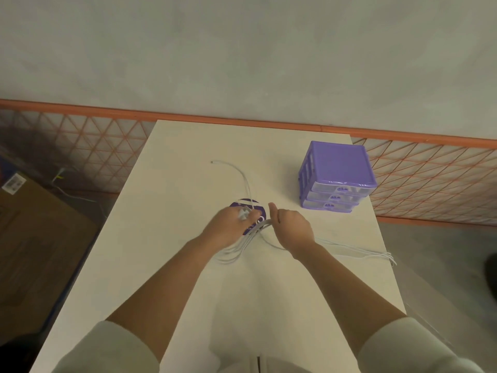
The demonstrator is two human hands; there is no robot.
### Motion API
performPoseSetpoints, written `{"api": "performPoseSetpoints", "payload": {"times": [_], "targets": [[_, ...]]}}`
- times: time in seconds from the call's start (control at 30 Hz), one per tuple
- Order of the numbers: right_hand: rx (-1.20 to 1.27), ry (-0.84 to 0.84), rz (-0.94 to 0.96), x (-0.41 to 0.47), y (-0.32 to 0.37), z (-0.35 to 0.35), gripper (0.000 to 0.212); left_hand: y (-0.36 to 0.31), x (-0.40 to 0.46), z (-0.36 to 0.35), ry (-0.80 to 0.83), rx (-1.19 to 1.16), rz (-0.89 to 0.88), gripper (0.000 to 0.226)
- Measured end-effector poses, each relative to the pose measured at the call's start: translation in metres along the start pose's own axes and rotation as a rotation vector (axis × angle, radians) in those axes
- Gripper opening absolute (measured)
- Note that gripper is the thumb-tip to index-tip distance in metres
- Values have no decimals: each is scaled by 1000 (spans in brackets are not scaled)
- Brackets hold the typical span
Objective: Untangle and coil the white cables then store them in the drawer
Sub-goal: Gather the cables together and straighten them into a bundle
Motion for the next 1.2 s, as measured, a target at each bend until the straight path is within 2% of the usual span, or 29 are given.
{"api": "performPoseSetpoints", "payload": {"times": [0.07, 0.17, 0.27, 0.33, 0.43, 0.6, 0.7, 0.83, 0.9, 0.97, 1.07, 1.2], "targets": [[60, -10, 0, -1, 5, 2, 58, -6, -1, -13, 35, 52, -54, 43], [140, 21, 12, -2, 3, 6, 57, -13, -2, -23, 58, 81, -96, 20], [203, 65, 38, -4, 0, 5, 56, -10, -2, -29, -20, 185, -35, 44], [214, 88, 56, -5, -2, 5, 56, -11, -1, -33, 24, 125, -18, 41], [213, 120, 64, -7, -8, 6, 58, -18, -6, -40, 157, -47, -11, 21], [108, 145, 90, -12, -14, 12, 59, -24, -6, -47, 78, -262, 52, 36], [99, 165, 53, -15, -23, 16, 62, -15, -4, -50, 46, -232, 94, 49], [235, 230, -33, -18, -49, 32, 67, -8, -2, -46, -14, -165, 156, 43], [288, 293, -5, -21, -60, 40, 60, -7, -1, -42, -68, -115, 177, 40], [380, 345, 15, -22, -70, 48, 42, -3, -3, -38, -143, -109, 215, 39], [511, 384, -59, -22, -89, 56, 26, 0, -6, -39, -194, -88, 241, 41], [311, 402, -30, -24, -104, 53, 12, 0, -11, -42, -242, -56, 232, 43]]}}
Point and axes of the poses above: each hand's wrist, its own x-axis towards the middle knuckle, its own z-axis out of the back of the hand, y = z × x, the point moved 5 cm from there along x, towards the middle knuckle, and after that the axes turned 10 degrees about x, right-handed, at the moved point
